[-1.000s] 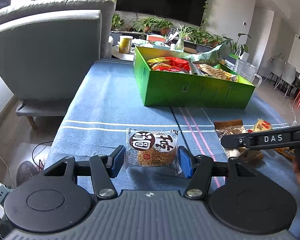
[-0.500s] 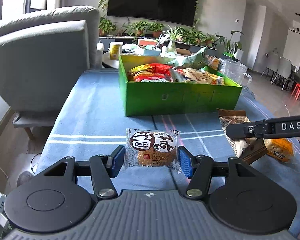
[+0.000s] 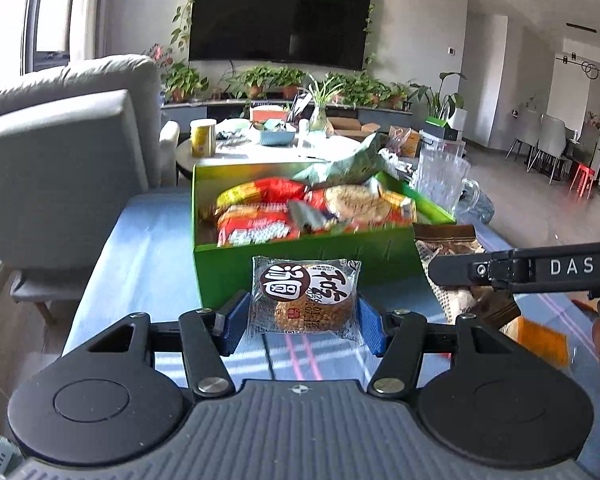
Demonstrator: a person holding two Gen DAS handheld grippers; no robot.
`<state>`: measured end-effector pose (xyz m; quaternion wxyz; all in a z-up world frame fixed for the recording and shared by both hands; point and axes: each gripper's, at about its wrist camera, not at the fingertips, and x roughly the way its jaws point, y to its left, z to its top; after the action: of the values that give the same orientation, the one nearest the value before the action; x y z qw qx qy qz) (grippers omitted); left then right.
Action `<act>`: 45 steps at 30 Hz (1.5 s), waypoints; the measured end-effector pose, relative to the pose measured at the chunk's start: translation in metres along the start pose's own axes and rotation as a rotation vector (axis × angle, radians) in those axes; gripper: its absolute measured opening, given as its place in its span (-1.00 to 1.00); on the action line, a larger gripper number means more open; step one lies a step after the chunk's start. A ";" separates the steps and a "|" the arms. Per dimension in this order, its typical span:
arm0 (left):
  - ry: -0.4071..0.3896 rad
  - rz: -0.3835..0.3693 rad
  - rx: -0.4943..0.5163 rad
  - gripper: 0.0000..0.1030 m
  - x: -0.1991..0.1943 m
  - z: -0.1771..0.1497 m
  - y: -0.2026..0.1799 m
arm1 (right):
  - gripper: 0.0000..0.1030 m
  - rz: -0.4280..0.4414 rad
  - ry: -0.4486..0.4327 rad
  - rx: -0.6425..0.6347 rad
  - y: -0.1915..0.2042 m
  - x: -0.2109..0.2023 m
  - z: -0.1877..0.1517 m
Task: Organize snacks
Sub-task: 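Carry both packs over the green box and open both grippers to drop them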
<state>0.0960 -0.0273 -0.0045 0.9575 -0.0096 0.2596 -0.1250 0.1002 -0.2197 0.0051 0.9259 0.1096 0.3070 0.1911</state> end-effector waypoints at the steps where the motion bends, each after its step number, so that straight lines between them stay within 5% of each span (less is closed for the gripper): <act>1: -0.005 0.000 0.001 0.05 0.002 0.003 -0.001 | 0.52 0.000 -0.005 0.001 -0.002 0.000 0.003; 16: -0.075 0.047 -0.002 0.05 0.050 0.066 0.002 | 0.52 -0.017 -0.077 -0.006 -0.012 0.011 0.042; 32: -0.010 0.019 -0.072 0.09 0.157 0.086 0.013 | 0.51 -0.069 -0.058 0.057 -0.045 0.038 0.046; 45: -0.043 0.065 -0.140 0.34 0.118 0.071 0.044 | 0.52 -0.068 -0.056 0.066 -0.046 0.044 0.048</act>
<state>0.2398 -0.0170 -0.0050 0.9634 -0.0706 0.2475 -0.0751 0.1754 -0.2474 0.0053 0.9359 0.1346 0.2909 0.1461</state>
